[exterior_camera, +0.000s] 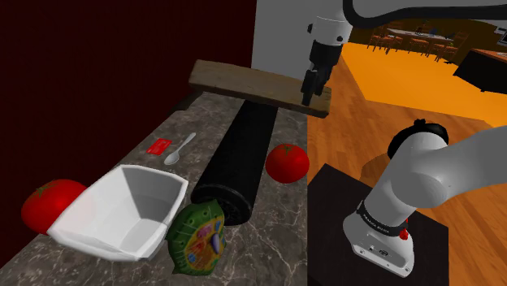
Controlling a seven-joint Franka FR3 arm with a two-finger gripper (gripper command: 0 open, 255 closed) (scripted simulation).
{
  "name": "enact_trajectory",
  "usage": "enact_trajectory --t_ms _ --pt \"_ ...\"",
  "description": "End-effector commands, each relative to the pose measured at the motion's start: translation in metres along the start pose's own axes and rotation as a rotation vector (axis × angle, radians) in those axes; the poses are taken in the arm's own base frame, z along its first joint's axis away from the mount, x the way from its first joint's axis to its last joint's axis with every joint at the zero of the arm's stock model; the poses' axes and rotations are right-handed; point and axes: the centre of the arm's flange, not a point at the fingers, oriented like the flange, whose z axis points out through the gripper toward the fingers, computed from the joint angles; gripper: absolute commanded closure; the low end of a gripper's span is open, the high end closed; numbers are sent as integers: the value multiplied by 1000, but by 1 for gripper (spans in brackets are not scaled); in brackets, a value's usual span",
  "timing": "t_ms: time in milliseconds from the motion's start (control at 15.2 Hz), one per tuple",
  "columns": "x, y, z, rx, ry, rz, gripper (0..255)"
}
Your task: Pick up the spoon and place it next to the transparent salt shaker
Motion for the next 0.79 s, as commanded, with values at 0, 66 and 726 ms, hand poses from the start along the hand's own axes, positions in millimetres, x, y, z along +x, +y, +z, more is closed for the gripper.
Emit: enact_trajectory --t_ms 0,66,726 --pt "0 0 0 0 0 0 0" --pt "5 -10 6 7 -2 33 0" --pt "75 -97 59 74 -18 359 0"
